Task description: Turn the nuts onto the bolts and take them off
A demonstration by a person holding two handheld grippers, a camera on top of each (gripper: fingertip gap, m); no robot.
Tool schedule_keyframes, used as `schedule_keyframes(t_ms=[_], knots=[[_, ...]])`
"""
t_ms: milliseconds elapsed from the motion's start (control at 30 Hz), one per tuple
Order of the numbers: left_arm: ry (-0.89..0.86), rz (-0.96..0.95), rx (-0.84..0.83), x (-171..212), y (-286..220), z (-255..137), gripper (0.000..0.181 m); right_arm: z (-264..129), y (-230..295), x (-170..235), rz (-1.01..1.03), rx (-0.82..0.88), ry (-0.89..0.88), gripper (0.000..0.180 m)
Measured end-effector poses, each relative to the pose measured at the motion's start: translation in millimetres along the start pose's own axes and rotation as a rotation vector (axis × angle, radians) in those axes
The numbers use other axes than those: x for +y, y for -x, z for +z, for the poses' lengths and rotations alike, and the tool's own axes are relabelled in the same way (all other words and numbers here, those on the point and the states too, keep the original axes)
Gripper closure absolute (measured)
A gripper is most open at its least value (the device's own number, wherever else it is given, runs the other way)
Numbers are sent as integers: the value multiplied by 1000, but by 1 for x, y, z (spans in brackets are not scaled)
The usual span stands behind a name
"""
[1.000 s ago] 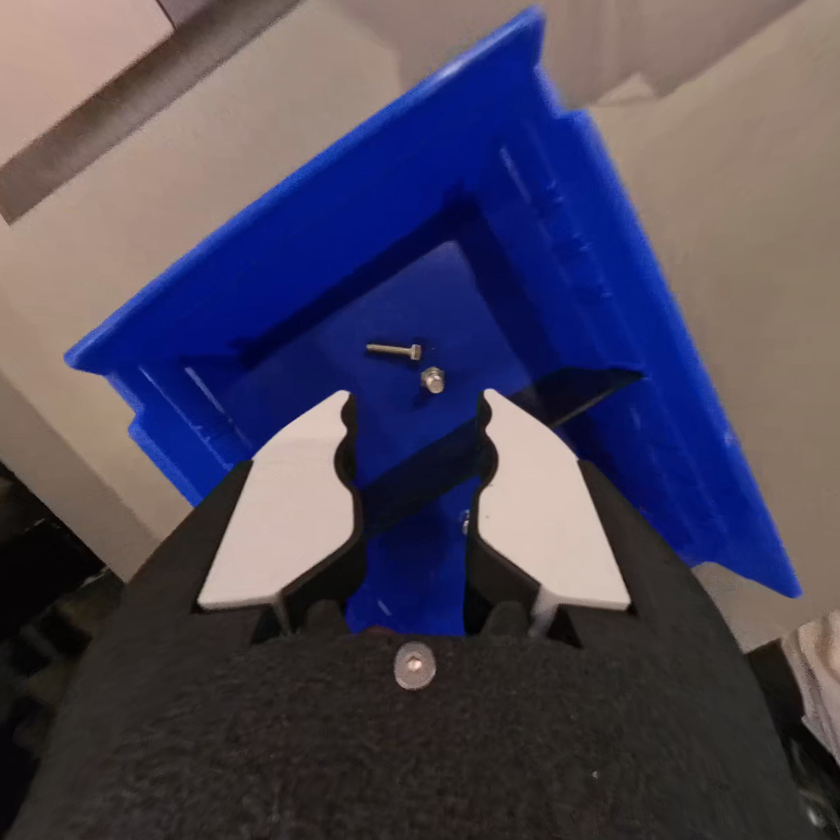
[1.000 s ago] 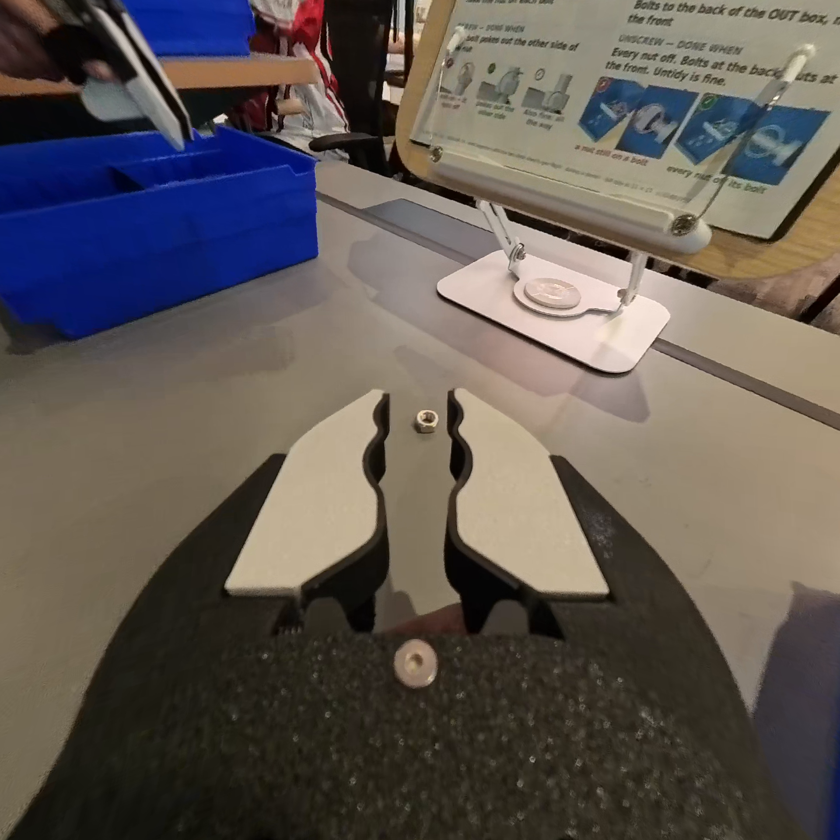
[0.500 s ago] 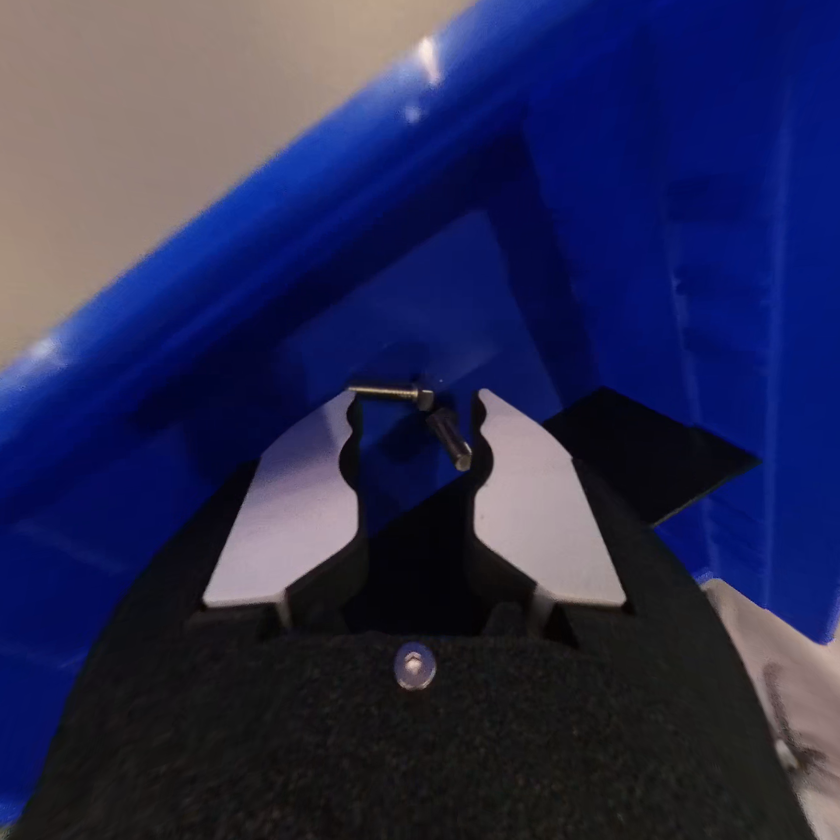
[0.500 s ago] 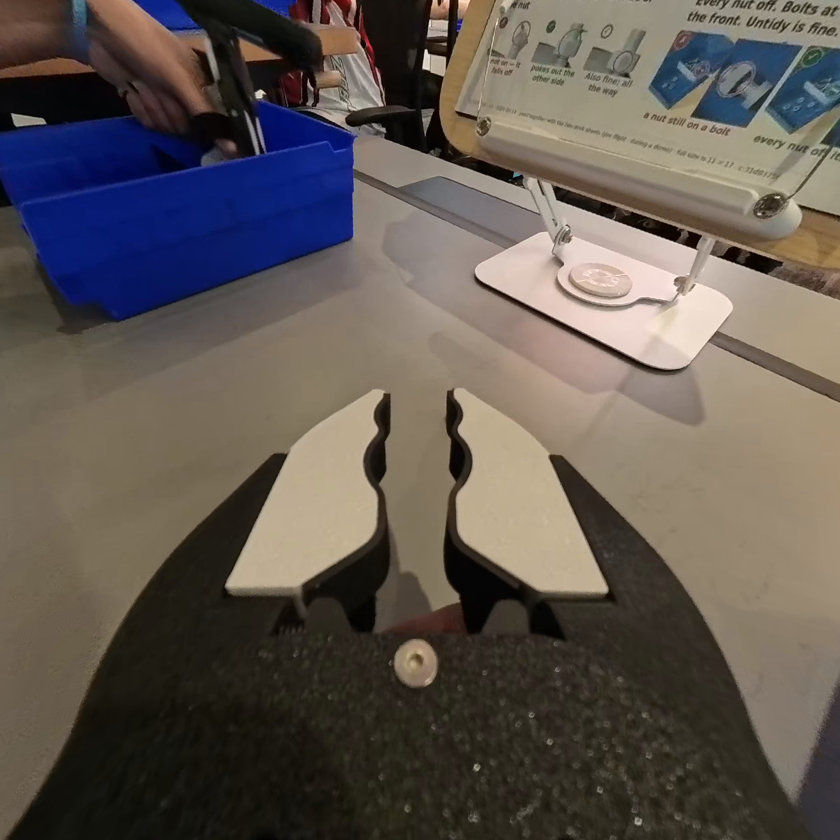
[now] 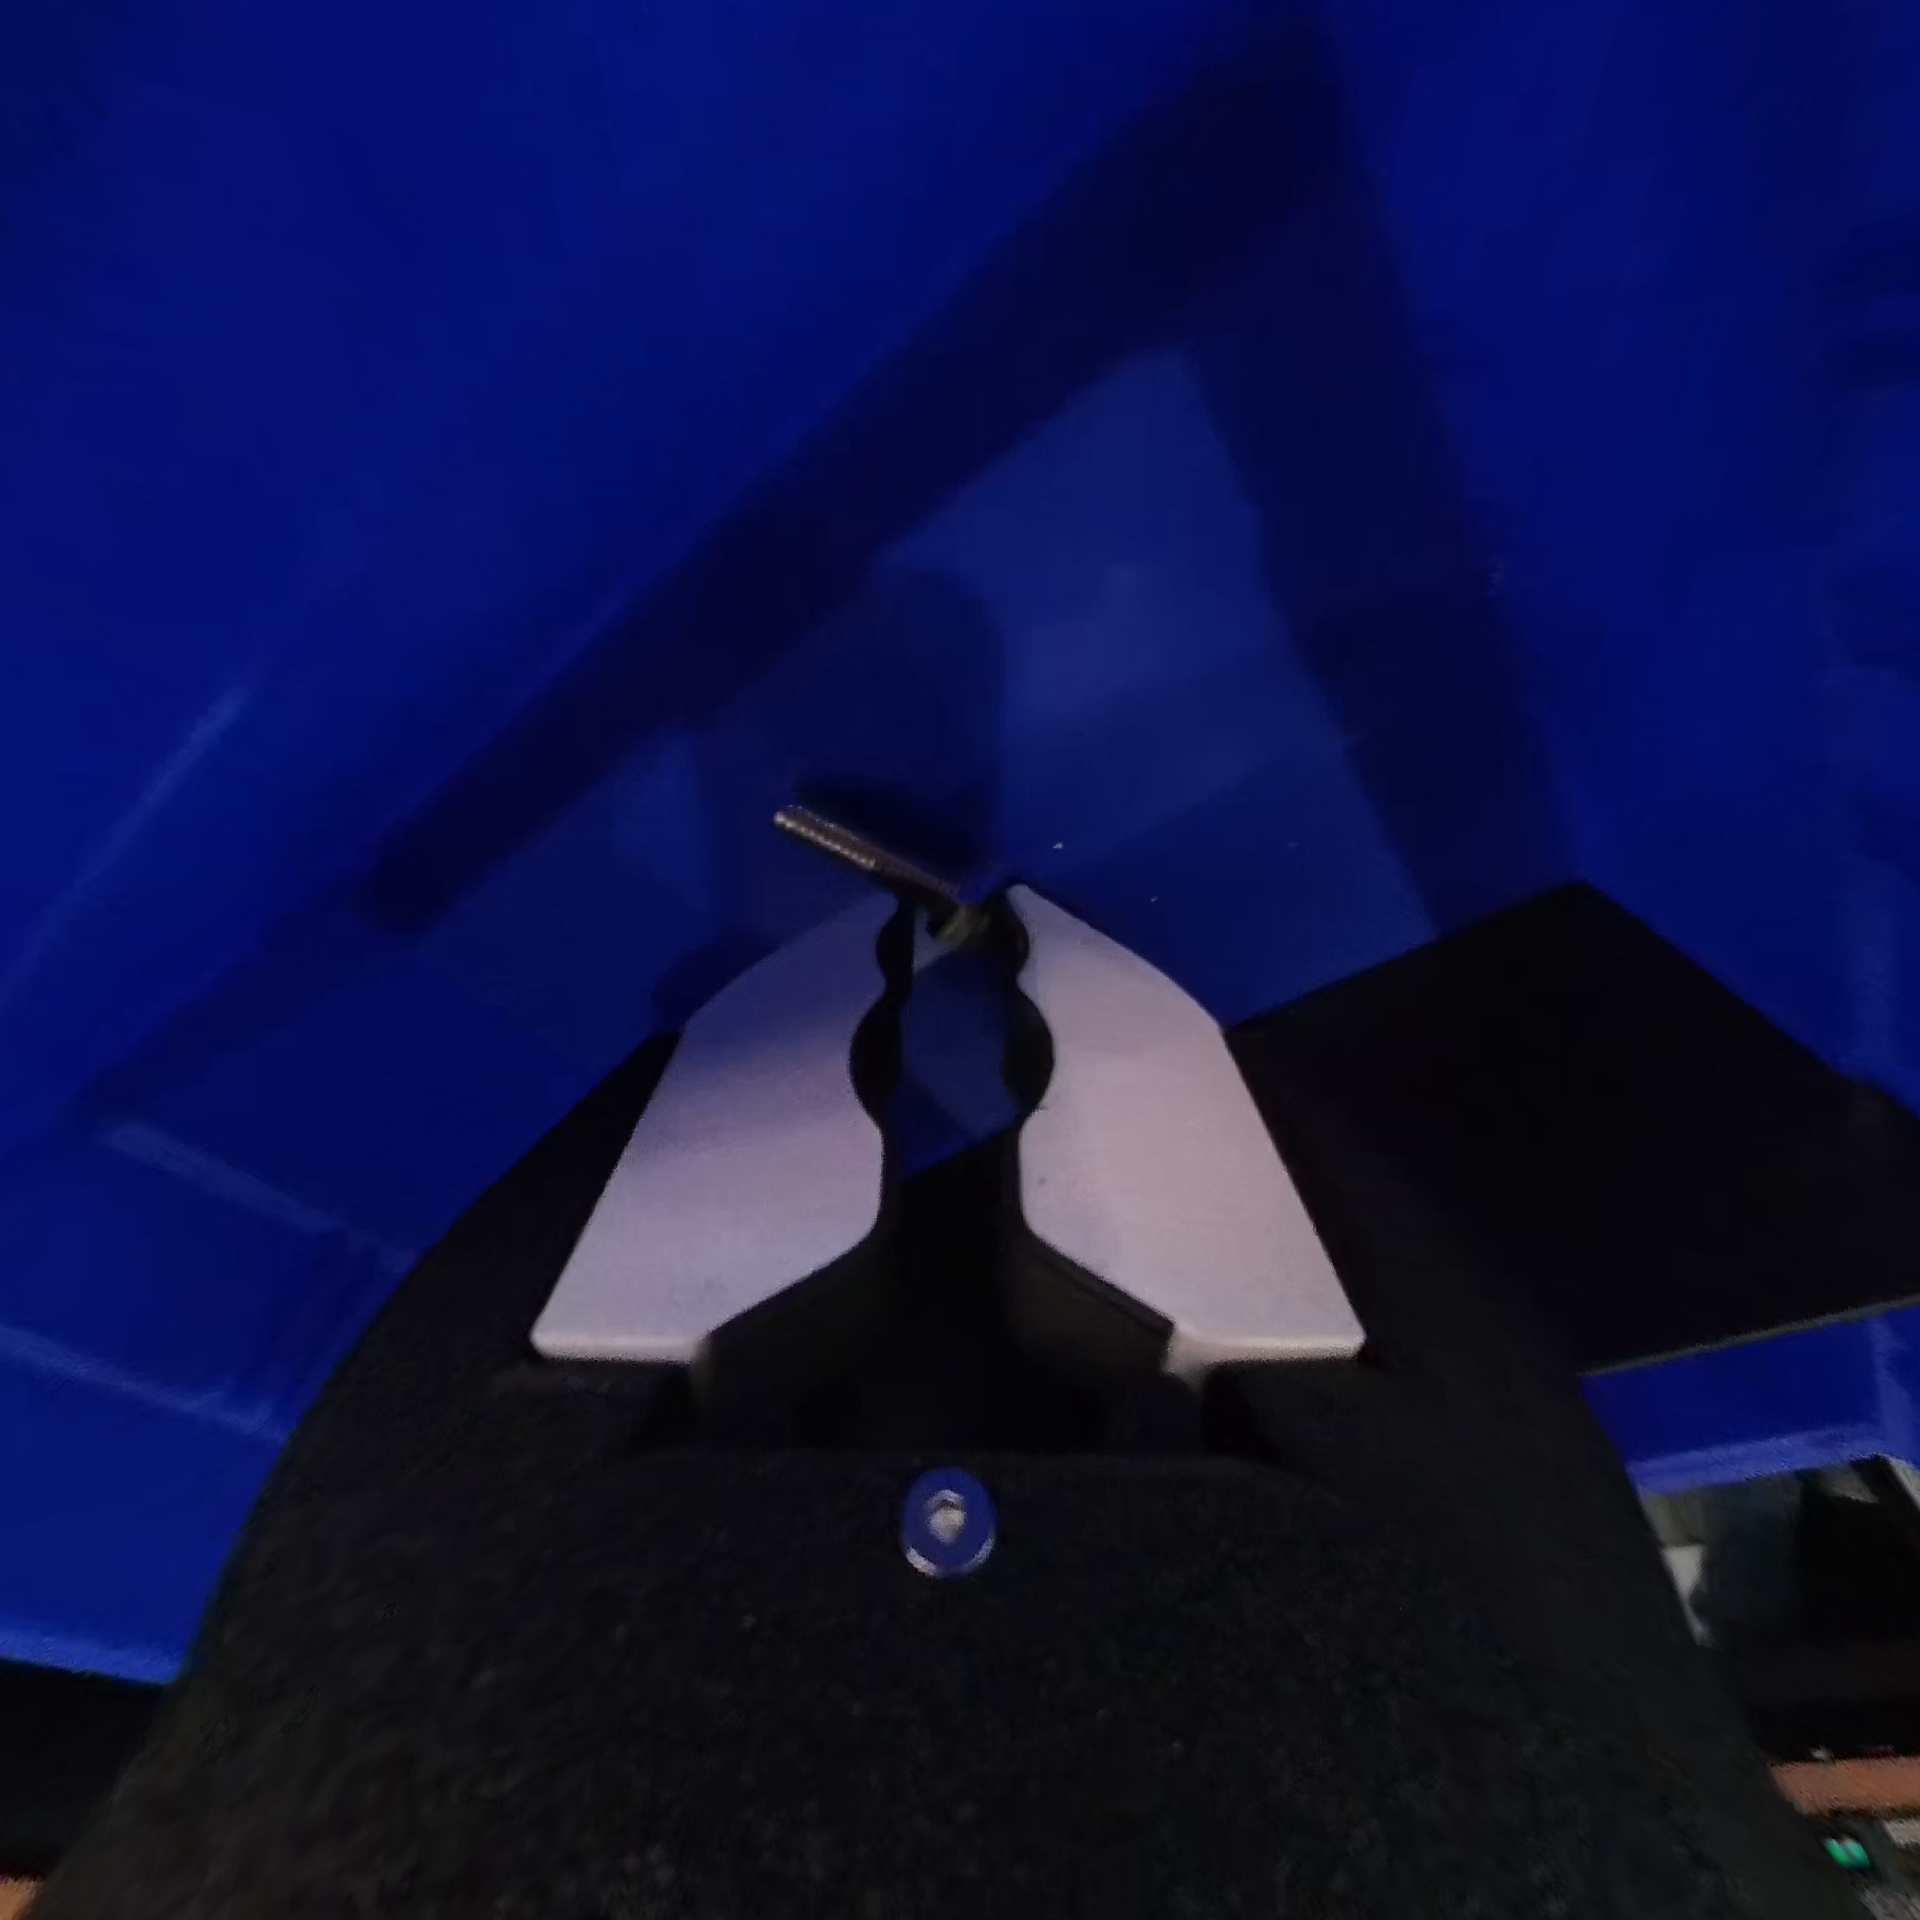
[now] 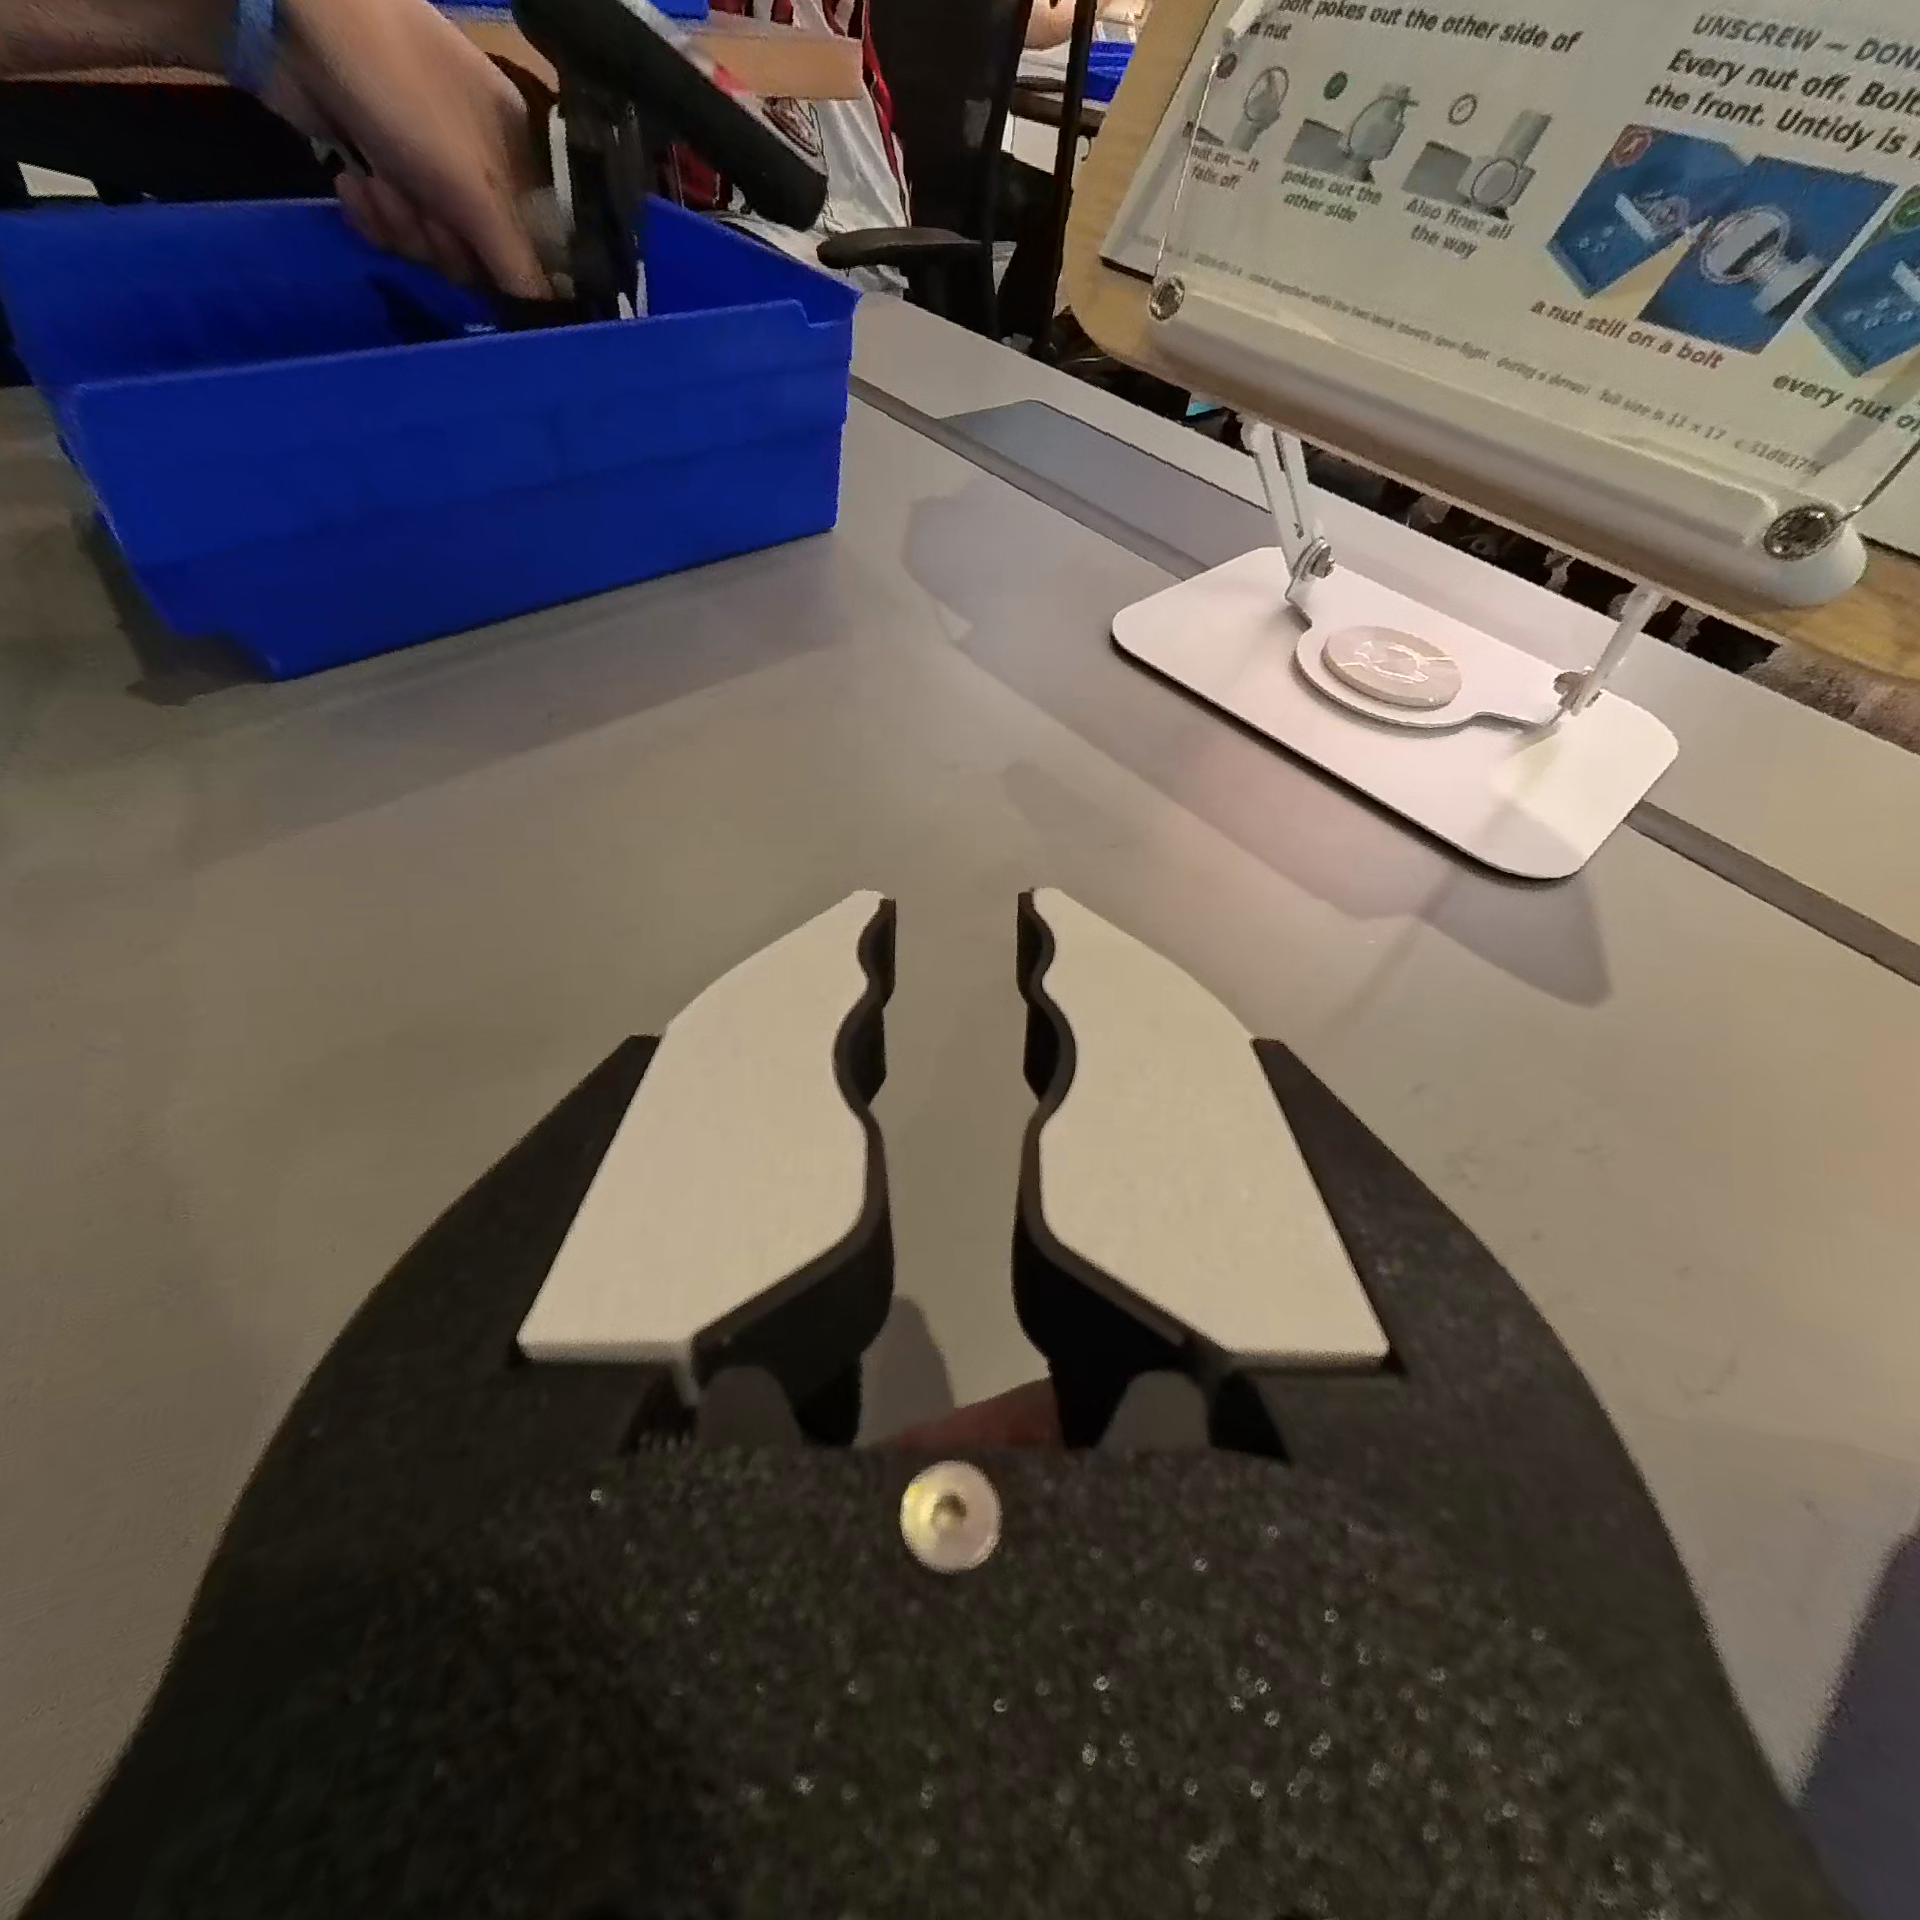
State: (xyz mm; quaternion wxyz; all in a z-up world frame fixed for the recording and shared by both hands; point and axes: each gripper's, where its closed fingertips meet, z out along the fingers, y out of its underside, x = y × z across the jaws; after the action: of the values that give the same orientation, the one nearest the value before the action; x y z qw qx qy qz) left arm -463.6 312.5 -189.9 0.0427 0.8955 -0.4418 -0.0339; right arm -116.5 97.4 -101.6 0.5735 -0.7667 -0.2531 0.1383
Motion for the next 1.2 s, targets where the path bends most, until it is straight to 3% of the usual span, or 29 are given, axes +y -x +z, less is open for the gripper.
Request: schedule_keyframes(t_ms=[167,333,500,600,667,800,900,1033,1133,1200], knots=[[-139,83,-50,-4,4,-27,171,0,0,0,13,-8,-4,158],[-535,395,-192,-15,-23,-97,171,-1,-1,-1,43,-18,-12,159],[-1033,657,-331,-26,-116,-177,172,-1,-4,-2,85,-34,-20,159],[-1344,685,-408,-35,-181,-214,172,-2,-8,-3,122,-37,-30,160],[-1553,645,-367,-38,-225,-231,172,-4,-13,-3,143,-29,-40,160],[-1730,702,-311,-54,-296,-205,173,-9,-27,-4,179,6,-65,160],[-1726,804,-279,-58,-333,-171,173,-12,-31,-3,202,11,-73,160],[-1615,828,-261,-62,-347,-137,173,-11,-33,-2,177,32,-69,161],[-1579,845,-341,-63,-345,-133,172,-9,-32,1,150,43,-54,162],[-1570,826,-311,-63,-344,-131,173,-4,-28,7,145,10,-3,161]])
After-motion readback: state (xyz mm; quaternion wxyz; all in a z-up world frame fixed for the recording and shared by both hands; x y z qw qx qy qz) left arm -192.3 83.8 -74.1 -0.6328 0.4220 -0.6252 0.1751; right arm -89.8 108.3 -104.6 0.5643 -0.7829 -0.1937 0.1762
